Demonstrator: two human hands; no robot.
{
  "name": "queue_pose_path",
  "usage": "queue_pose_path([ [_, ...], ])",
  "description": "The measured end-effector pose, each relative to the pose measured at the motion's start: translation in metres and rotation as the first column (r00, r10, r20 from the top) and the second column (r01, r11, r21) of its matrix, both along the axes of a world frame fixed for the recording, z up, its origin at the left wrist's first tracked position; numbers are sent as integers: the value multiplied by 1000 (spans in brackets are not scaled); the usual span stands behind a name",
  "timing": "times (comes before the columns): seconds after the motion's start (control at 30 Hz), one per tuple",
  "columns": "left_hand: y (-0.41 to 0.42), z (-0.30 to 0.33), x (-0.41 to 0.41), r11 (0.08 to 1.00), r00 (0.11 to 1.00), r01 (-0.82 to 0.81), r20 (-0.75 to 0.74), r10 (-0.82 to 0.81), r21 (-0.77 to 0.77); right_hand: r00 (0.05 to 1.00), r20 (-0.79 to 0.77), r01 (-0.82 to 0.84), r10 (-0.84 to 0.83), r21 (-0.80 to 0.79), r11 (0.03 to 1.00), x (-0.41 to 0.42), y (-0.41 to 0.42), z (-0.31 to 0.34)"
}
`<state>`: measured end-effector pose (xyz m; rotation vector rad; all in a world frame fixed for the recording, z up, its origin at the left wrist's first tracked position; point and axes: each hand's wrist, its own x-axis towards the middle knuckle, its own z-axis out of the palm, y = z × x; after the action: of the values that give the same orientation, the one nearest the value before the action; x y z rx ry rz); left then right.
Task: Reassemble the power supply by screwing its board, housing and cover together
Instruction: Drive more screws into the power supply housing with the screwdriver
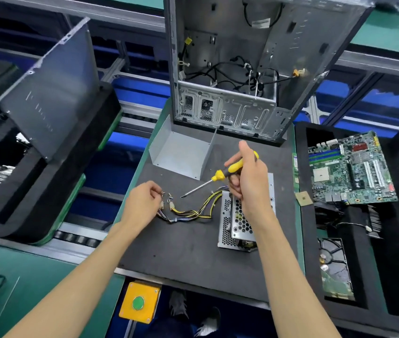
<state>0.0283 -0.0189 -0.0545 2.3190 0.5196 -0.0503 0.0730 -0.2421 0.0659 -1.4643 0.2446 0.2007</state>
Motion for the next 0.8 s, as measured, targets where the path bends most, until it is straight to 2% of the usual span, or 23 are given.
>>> queue_pose_path([
  [0.1,3,-6,8,991,993,114,-19,-113,63,997,53,51,-52,14,999,3,5,-5],
  [0.2,2,-11,13,958,976,216,-16,-217,189,993,68,90,-93,41,995,3,5,-9],
  [0.5,6,-12,25,837,900,379,52,-432,396,992,97,74,-82,87,993,1,3,-13],
  [0.7,9,-16,27,742,801,468,125,-586,479,993,86,72,-84,140,988,2,-1,-13],
  [0.8,10,-15,27,732,790,487,118,-602,476,993,88,65,-80,160,985,1,-1,-13],
])
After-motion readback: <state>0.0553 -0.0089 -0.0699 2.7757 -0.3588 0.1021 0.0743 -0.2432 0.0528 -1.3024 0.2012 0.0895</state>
